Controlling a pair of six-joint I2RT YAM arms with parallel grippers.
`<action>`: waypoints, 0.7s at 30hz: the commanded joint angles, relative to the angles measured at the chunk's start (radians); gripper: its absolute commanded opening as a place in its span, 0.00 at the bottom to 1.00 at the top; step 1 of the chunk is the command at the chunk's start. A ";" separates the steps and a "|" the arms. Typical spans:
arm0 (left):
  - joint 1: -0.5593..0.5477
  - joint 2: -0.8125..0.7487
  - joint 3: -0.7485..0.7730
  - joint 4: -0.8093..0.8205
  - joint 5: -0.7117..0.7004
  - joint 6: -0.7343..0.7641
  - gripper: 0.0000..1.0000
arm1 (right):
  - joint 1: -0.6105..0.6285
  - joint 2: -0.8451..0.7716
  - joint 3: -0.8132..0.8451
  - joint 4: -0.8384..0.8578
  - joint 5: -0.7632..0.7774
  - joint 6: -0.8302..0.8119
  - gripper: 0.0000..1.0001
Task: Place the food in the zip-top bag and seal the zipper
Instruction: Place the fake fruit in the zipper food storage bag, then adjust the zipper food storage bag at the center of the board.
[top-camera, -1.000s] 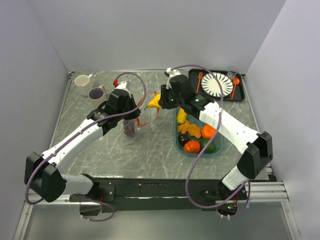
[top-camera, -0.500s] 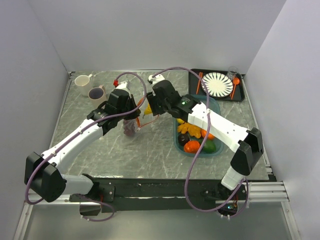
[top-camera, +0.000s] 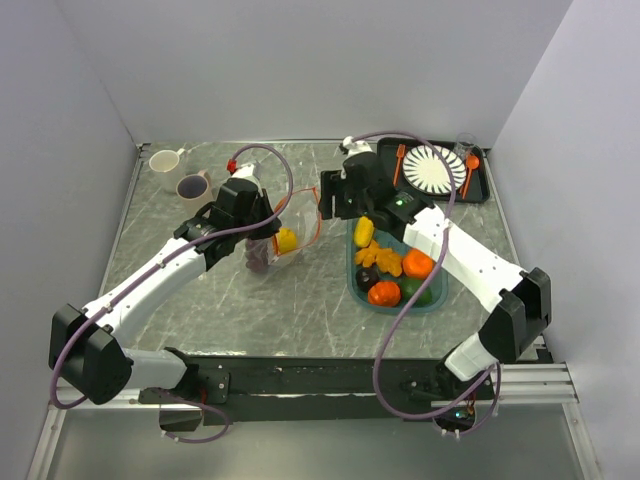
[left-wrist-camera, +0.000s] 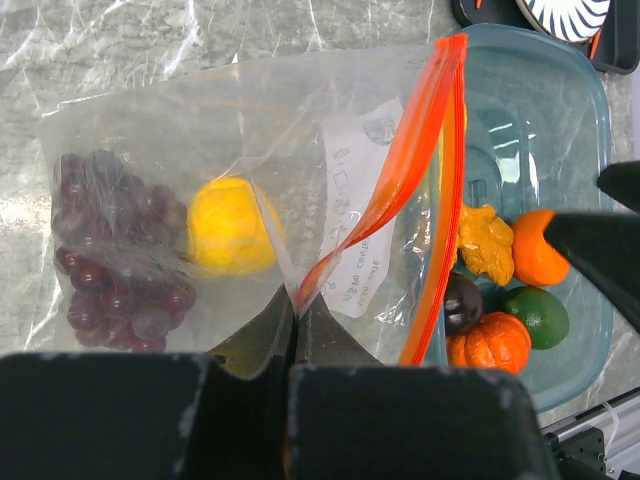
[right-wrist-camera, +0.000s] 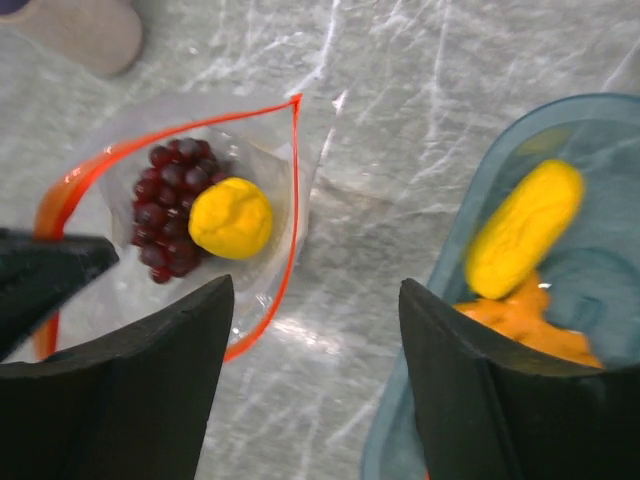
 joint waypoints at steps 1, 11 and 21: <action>-0.001 -0.023 0.033 0.020 0.007 0.005 0.01 | -0.032 0.022 -0.035 0.104 -0.198 0.116 0.69; -0.002 -0.026 0.033 0.031 0.019 0.006 0.01 | -0.059 0.177 0.020 0.135 -0.390 0.191 0.38; -0.002 -0.052 0.082 -0.068 -0.105 0.016 0.66 | -0.075 0.130 -0.006 0.198 -0.413 0.223 0.00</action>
